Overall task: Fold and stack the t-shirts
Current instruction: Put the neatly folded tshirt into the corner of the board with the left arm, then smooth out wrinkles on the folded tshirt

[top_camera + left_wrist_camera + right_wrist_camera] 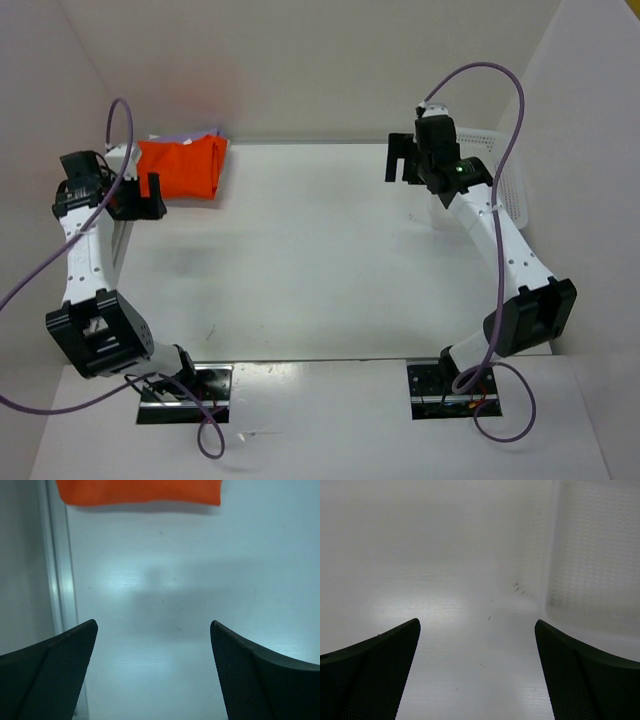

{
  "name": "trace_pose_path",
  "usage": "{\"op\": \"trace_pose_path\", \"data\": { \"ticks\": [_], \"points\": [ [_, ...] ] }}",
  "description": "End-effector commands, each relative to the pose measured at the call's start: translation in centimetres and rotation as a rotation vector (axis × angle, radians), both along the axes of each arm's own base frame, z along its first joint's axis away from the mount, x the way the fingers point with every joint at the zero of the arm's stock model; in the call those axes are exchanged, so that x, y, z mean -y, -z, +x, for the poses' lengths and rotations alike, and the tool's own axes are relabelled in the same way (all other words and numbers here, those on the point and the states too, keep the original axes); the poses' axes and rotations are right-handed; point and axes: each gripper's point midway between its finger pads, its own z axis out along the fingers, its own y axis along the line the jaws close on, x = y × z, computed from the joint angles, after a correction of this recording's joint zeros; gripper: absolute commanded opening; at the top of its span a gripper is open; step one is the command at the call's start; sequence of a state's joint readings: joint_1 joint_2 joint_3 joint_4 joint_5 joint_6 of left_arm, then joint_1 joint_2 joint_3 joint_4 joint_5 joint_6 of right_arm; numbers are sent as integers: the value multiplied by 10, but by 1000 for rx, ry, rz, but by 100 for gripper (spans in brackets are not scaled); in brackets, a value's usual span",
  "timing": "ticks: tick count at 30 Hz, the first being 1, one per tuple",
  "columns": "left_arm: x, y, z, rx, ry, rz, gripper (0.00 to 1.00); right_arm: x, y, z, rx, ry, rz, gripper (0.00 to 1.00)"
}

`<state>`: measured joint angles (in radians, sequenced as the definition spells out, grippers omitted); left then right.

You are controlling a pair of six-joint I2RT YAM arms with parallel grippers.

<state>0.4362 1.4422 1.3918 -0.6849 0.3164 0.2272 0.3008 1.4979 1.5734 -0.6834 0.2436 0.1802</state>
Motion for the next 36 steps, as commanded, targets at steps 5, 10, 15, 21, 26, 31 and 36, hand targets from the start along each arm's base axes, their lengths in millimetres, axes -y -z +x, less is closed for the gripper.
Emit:
{"op": "trace_pose_path", "data": {
  "ticks": [5,10,15,21,26,31,36],
  "points": [
    [12,-3,-35,51,-79,2,100,-3,-3,-23,6,-24,36,100],
    [-4,-9,-9,68,-95,25,100,5,-13,-30,53,-15,56,100],
    [-38,-45,70,132,-91,35,95,-9,2,-30,18,-60,104,100],
    [-97,4,150,45,-222,172,85,-21,28,-16,-51,-85,118,100],
    [-132,-17,206,140,-305,376,78,-24,41,3,-90,-73,101,100],
    [-147,2,244,165,-326,420,74,-24,56,13,-137,-47,85,100],
    [-157,35,264,153,-329,432,77,-24,66,15,-201,-21,80,100]
  ]
}}
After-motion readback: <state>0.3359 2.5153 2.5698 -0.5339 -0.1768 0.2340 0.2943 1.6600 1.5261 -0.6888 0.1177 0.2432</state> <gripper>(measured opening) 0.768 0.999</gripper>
